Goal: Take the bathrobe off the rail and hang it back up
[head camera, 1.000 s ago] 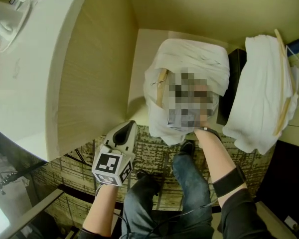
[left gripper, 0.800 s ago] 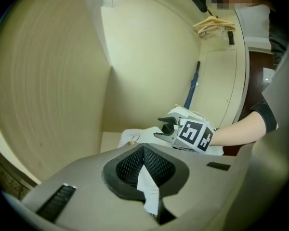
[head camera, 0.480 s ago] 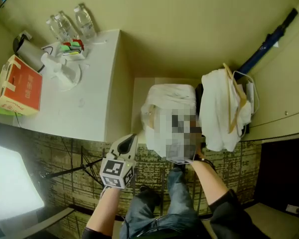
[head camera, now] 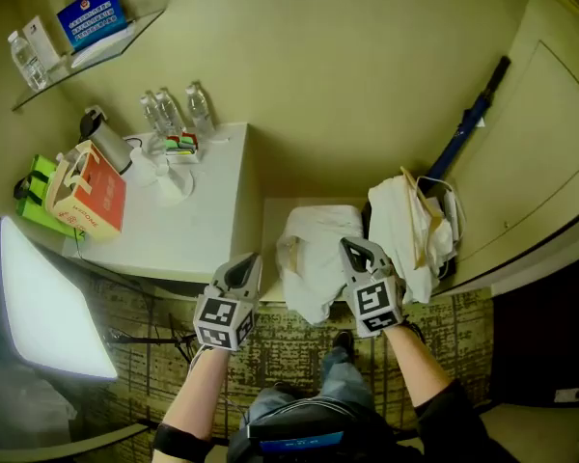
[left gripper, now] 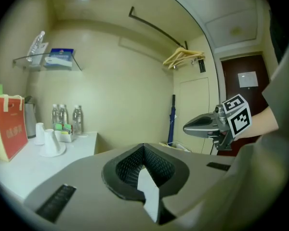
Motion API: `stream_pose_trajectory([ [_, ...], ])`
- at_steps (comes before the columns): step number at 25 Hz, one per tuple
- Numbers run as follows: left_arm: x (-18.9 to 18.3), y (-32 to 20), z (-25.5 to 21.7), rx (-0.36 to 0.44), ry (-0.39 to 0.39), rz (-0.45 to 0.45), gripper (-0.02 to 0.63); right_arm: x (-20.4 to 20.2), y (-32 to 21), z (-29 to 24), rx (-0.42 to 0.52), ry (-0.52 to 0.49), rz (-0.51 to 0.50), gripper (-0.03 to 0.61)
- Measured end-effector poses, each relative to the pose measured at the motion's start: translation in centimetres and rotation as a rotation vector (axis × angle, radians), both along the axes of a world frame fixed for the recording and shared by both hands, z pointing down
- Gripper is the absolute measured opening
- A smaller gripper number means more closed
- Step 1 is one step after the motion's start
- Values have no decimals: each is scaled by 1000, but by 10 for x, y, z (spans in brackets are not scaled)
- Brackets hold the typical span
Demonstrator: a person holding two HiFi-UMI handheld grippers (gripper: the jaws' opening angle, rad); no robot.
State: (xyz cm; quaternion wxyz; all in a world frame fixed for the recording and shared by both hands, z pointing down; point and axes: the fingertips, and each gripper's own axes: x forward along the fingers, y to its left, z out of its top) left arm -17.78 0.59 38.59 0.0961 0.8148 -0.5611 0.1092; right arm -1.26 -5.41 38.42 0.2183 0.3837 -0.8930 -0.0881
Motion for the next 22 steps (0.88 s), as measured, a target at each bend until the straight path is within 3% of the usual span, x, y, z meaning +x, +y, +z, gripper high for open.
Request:
stream_pose_trajectory([
  [3, -1, 6, -27, 45, 6, -4, 0, 11, 7, -29, -83, -166, 22, 23],
  [9, -1, 14, -60, 125, 9, -18, 0, 42, 7, -47, -167, -334, 100, 23],
  [15, -7, 23, -58, 129, 1, -30, 0, 68, 13, -32, -191, -337, 146, 23],
  [22, -2, 23, -45, 102, 43, -41, 0, 78, 13, -12, -228, -335, 168, 23],
])
